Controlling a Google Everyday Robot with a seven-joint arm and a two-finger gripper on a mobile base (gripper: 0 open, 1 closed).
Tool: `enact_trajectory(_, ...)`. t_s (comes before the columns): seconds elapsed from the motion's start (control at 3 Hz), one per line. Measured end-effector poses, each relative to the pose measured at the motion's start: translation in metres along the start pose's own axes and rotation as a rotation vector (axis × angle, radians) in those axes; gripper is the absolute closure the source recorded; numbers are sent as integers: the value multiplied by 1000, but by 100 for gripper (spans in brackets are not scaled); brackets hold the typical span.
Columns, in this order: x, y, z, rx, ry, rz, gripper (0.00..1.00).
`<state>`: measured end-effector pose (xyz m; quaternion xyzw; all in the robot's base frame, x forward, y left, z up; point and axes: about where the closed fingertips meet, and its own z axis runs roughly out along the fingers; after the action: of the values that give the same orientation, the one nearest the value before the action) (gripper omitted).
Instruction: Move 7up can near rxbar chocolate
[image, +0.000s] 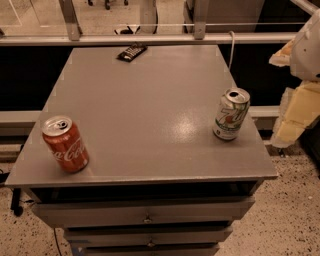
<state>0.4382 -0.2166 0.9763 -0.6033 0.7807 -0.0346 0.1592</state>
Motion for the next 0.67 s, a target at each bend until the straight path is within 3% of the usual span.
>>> enact_trajectory(0.67, -1, -2, 2, 9, -14, 3, 0)
